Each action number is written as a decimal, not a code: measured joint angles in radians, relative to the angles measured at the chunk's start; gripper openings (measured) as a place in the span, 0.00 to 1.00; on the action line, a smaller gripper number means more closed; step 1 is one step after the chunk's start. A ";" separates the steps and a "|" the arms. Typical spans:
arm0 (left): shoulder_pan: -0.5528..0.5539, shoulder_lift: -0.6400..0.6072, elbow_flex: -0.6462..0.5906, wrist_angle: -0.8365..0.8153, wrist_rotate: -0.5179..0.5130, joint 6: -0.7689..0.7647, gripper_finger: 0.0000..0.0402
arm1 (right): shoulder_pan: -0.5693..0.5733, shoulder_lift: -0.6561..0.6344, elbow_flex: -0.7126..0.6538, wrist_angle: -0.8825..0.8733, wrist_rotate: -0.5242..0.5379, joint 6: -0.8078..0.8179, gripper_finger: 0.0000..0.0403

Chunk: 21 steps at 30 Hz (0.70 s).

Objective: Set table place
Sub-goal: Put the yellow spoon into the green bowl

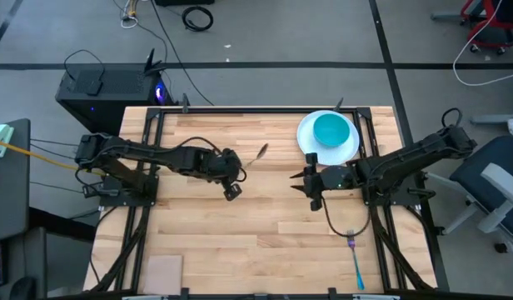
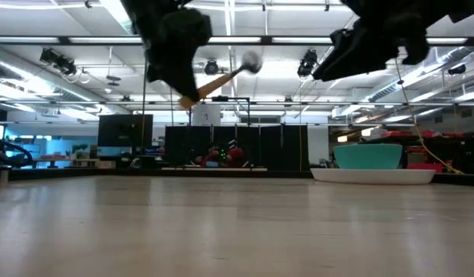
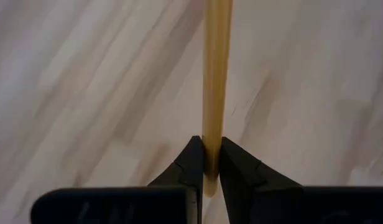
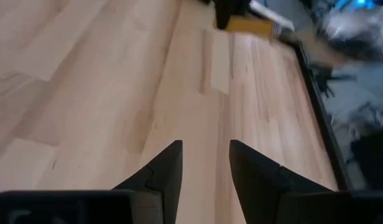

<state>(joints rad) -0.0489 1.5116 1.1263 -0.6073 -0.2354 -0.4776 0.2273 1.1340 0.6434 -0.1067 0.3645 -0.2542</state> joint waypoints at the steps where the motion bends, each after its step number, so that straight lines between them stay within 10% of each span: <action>1: 0.000 0.000 0.000 0.039 -0.001 0.030 0.10 | -0.009 0.013 0.000 0.026 0.000 0.019 0.35; 10: 0.004 0.000 0.000 0.193 -0.001 0.168 0.10 | -0.084 0.036 0.002 0.096 0.001 0.145 0.35; 21: 0.016 0.000 0.000 0.131 0.002 0.020 0.10 | -0.083 0.032 0.002 0.099 -0.037 -0.085 0.35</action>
<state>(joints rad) -0.0333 1.5120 1.1264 -0.4764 -0.2329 -0.4579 0.1442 1.1661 0.6452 -0.0081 0.3271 -0.3387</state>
